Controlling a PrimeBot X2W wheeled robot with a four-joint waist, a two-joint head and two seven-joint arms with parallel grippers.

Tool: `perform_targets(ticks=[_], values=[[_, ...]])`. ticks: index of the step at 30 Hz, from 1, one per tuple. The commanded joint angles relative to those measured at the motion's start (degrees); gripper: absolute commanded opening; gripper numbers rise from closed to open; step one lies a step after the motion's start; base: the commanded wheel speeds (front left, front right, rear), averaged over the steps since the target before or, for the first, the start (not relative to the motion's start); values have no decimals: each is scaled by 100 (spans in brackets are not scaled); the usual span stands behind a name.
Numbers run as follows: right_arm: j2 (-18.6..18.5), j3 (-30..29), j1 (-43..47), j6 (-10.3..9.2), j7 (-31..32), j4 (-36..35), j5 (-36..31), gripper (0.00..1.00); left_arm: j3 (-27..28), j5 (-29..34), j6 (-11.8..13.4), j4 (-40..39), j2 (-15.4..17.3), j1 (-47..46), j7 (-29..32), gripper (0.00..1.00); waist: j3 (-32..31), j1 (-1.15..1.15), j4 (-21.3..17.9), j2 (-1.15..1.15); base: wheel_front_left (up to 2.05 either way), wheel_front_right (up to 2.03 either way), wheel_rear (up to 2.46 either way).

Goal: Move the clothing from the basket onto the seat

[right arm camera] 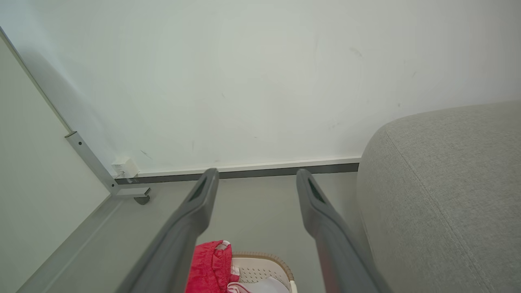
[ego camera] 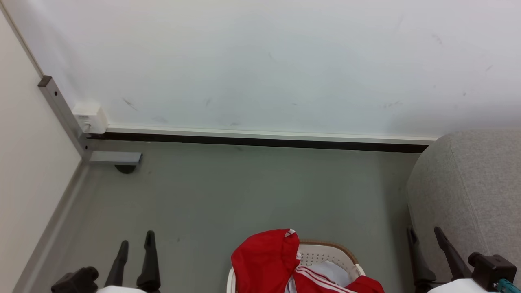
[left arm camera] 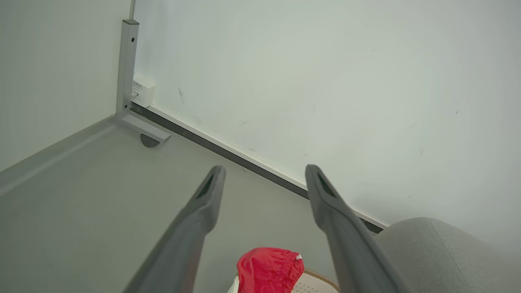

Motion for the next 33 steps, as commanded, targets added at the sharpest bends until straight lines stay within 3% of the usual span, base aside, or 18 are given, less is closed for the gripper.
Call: perform_targets(ticks=[1, 33], values=[[-38, 6, -65, -7, -63, -11, -156, 100, 0, 193, 18, -50, 62, 12, -69, 100, -1, 0, 4, 0, 0, 0, 0], [94, -188, 98, -10, -476, 159, -1531, 100, -43, 1820, 19, 36, 86, 212, -482, 100, -55, 0, 16, 0, 0, 0, 0]])
